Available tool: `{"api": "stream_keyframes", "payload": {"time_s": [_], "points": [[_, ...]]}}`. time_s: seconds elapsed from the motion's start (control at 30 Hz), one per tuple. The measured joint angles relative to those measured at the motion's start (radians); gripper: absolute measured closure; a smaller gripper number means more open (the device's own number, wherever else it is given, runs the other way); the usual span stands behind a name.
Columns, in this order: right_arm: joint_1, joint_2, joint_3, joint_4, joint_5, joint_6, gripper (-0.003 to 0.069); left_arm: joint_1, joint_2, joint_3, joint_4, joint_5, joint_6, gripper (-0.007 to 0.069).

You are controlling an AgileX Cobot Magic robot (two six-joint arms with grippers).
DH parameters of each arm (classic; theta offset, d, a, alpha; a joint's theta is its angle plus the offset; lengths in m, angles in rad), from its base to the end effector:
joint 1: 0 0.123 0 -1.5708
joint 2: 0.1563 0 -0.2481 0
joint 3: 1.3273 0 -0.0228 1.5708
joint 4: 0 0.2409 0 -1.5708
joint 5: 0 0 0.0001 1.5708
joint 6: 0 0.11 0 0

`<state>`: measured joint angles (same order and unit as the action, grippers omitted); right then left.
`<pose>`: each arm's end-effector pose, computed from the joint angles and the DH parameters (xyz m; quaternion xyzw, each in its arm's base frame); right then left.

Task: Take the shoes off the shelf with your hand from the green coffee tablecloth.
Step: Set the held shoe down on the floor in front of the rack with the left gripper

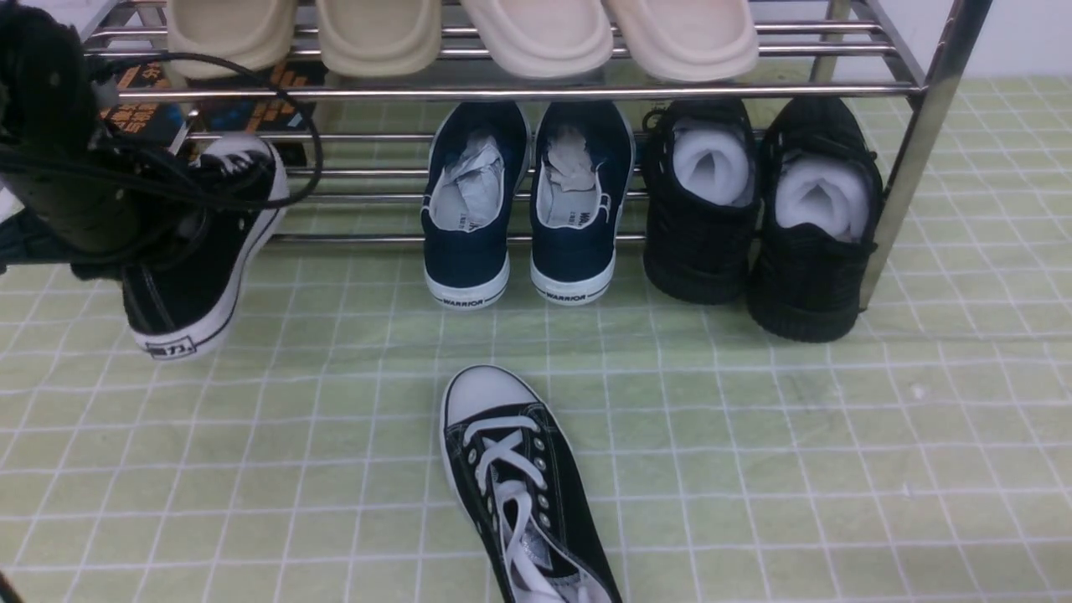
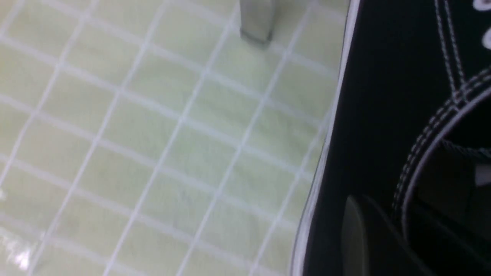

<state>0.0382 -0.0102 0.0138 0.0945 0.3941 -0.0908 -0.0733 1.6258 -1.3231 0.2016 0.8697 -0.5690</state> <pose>0.0972 0.0077 0.1684 -0.0275 0.8069 0.0249 0.5895 0.3442 -0.0084 0.2407 -0.1938 0.9472 0.0101 0.2555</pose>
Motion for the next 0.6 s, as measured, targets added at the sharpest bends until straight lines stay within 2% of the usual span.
{"api": "stream_keyframes", "payload": {"time_s": [0.23, 0.4, 0.53, 0.6], "points": [[0.0, 0.0, 0.0, 0.0, 0.0, 0.0, 0.0421, -0.004, -0.088, 0.0, -0.033, 0.16, 0.045, 0.0517], [0.0, 0.0, 0.0, 0.0, 0.0, 0.0, 0.0421, -0.096, -0.21, 0.076, -0.033, 0.318, 0.058, 0.0517], [0.0, 0.0, 0.0, 0.0, 0.0, 0.0, 0.0421, -0.183, -0.297, 0.161, -0.037, 0.344, -0.006, 0.0517], [0.0, 0.0, 0.0, 0.0, 0.0, 0.0, 0.0421, -0.237, -0.345, 0.213, -0.02, 0.321, -0.086, 0.0518]]}}
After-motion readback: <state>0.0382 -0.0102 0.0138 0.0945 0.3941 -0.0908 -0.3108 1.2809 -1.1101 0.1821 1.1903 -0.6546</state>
